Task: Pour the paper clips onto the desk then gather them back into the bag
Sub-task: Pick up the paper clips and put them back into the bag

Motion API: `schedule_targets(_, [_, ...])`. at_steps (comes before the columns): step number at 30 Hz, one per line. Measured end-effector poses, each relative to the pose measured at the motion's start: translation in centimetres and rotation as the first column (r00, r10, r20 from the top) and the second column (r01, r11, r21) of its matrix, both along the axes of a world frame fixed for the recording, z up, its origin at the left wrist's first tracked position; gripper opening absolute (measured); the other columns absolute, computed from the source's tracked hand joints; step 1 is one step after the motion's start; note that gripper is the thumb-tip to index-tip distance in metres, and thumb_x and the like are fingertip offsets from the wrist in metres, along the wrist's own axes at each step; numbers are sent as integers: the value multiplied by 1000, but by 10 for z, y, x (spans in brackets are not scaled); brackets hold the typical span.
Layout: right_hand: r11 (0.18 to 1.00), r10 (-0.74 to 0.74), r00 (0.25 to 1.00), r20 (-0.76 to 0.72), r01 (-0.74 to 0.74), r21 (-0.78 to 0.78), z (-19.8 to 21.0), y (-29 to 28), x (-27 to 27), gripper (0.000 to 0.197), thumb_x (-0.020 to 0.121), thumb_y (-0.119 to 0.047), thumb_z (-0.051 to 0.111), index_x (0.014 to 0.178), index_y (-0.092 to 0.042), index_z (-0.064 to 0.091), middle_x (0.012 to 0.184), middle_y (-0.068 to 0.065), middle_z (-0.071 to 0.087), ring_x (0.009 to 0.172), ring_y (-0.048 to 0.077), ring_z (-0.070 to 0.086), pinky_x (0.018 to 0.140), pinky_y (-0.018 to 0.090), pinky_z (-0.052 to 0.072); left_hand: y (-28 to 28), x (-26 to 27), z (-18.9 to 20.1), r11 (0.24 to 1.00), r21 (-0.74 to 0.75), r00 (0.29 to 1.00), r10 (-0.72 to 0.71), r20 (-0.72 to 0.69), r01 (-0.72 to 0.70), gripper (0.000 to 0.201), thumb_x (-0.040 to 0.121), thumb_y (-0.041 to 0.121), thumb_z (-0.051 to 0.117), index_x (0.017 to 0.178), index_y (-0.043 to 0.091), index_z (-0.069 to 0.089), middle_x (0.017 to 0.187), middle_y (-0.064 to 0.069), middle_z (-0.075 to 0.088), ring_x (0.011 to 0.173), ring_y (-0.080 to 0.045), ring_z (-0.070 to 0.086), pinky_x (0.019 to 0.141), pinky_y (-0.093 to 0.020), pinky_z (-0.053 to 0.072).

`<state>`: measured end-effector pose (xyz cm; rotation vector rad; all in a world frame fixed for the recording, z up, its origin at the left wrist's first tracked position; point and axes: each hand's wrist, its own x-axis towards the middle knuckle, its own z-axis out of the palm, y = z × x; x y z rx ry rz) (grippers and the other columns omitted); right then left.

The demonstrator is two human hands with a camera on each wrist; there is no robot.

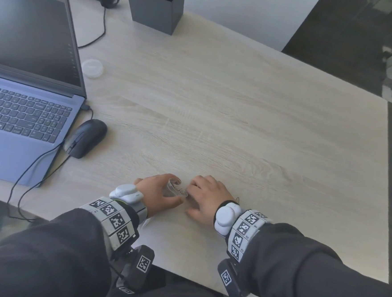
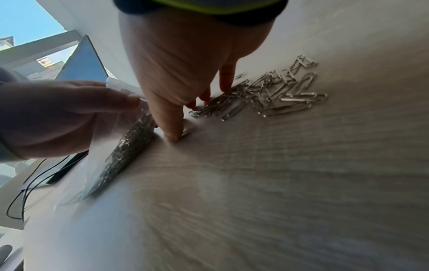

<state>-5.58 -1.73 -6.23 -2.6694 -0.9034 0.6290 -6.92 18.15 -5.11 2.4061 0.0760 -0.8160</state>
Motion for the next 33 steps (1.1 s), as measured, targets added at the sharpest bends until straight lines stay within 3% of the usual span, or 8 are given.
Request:
schedule_targets(4, [995, -3, 995, 104, -7, 96, -9, -11, -2, 5, 78, -23, 64, 82, -20, 62, 92, 0, 59, 80, 28, 53, 62, 34, 43, 1, 0, -2, 999, 36, 1000, -9, 3, 9, 50, 78, 63, 65, 124, 43, 55, 119, 19, 67, 117, -9, 59, 94, -27, 29])
schedule_targets(11, [997, -71, 997, 21, 70, 40, -5, -56, 8, 4, 79, -16, 60, 79, -19, 62, 88, -1, 58, 80, 26, 51, 65, 40, 48, -3, 5, -10, 998, 49, 998, -43, -54, 46, 66, 61, 83, 46, 120, 54, 50, 121, 24, 64, 119, -16, 58, 105, -37, 39])
schedule_targets(14, [972, -220, 975, 40, 215, 94, -2, -75, 9, 10, 80, -17, 58, 87, -20, 65, 94, -2, 60, 86, 25, 53, 71, 43, 50, -12, 9, -10, 997, 40, 997, -64, -51, 66, 71, 57, 84, 42, 121, 53, 51, 123, 23, 64, 120, -16, 58, 105, -37, 40])
schedule_targets(18, [912, -406, 914, 8, 405, 66, 0, -87, 11, 42, 81, -31, 56, 122, -24, 59, 125, -4, 52, 113, 23, 47, 92, 40, 45, -22, 13, -5, 995, 43, 995, -85, -48, 88, 68, 61, 80, 45, 122, 50, 52, 124, 21, 63, 120, -15, 58, 103, -33, 36])
schedule_targets(22, [956, -265, 964, -4, 262, -135, 7, -82, 8, 64, 78, -51, 54, 137, -33, 39, 140, -11, 38, 125, 22, 36, 97, 42, 40, -28, 15, -1, 994, 50, 995, -97, -30, 98, 49, 79, 64, 63, 124, 46, 54, 123, 19, 64, 119, -13, 58, 103, -31, 32])
schedule_targets(26, [969, -208, 978, -6, 205, -140, 6, -77, -1, 65, 76, -52, 53, 138, -40, 35, 139, -10, 36, 124, 22, 34, 96, 44, 39, -34, 18, -3, 991, 63, 992, -118, -42, 120, 57, 71, 74, 55, 122, 48, 54, 120, 20, 66, 117, -13, 60, 101, -32, 34])
schedule_targets(29, [977, -185, 983, 14, 186, -105, 3, -75, -6, 61, 76, -50, 55, 135, -39, 41, 139, -8, 38, 125, 22, 37, 96, 44, 38, -35, 19, -5, 993, 63, 995, -93, -43, 96, 65, 63, 81, 47, 120, 50, 53, 120, 20, 66, 117, -14, 60, 102, -34, 38])
schedule_targets(33, [989, -147, 989, 2, 147, -14, 0, -73, -8, 40, 77, -42, 56, 115, -31, 58, 128, -9, 49, 114, 22, 44, 92, 42, 41, -35, 17, 4, 997, 45, 998, -59, -12, 59, 53, 75, 67, 62, 122, 42, 58, 119, 16, 67, 115, -13, 61, 105, -35, 40])
